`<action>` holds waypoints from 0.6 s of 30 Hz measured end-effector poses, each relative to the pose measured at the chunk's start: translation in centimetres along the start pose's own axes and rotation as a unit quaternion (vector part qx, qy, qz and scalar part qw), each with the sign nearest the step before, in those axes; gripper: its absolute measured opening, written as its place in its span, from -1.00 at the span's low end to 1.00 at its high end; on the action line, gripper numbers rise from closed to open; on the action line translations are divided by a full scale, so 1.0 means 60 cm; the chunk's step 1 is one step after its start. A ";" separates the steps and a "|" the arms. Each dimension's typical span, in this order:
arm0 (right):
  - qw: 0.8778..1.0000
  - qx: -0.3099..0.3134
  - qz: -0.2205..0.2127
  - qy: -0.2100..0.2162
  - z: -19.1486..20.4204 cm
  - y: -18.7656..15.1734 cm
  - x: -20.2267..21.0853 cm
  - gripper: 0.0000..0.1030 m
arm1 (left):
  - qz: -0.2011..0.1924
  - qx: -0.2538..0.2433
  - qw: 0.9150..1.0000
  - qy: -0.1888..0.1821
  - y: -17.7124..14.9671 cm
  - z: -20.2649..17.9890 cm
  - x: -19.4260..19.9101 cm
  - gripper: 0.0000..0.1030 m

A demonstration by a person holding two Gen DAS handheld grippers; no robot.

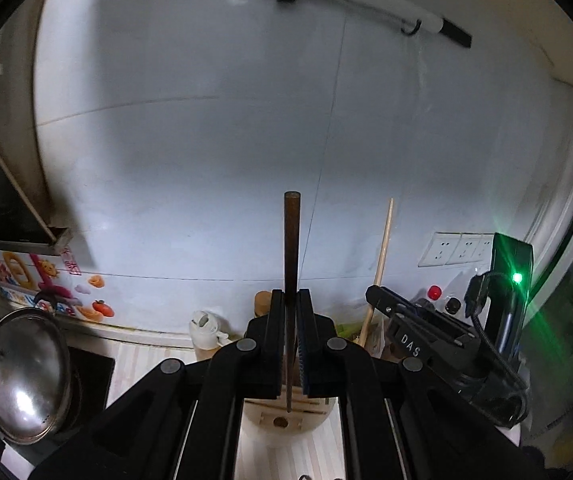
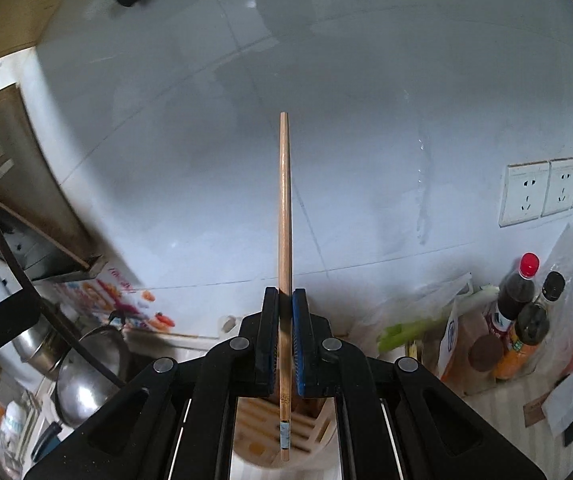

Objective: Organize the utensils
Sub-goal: 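Lift both chopsticks and insert them into the beige holder's slots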

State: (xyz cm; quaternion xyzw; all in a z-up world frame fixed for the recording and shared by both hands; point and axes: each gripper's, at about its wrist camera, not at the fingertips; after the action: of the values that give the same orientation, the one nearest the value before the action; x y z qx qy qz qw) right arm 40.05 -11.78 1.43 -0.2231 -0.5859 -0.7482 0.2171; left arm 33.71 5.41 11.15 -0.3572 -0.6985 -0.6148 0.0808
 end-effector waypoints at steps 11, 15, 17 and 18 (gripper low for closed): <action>0.999 -0.026 -0.025 -0.014 -0.022 -0.028 -0.097 -0.87 | 0.046 0.033 0.998 -0.010 -0.017 0.028 -0.131 -0.94; 0.999 -0.028 -0.025 -0.013 -0.022 -0.040 -0.118 -0.87 | 0.050 0.036 0.998 -0.011 -0.010 0.030 -0.148 -0.94; 0.999 -0.027 -0.024 -0.015 -0.022 -0.045 -0.124 -0.87 | 0.048 0.033 0.998 -0.010 -0.007 0.028 -0.149 -0.94; 0.999 -0.029 -0.023 -0.014 -0.023 -0.047 -0.127 -0.87 | 0.048 0.032 0.998 -0.013 -0.006 0.028 -0.149 -0.94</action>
State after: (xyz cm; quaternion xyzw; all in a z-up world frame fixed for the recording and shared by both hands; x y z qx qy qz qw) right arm 44.40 -12.01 -5.53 -0.2263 -0.5718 -0.7665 0.1851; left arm 40.60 3.36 5.55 -0.3956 -0.7009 -0.5826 0.1130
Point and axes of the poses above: each gripper's, at about its wrist camera, not at the fingertips, and x roughly against the way its jaws point, z to its left, y to its top, and after that the axes turned 13 degrees about -y, right-handed
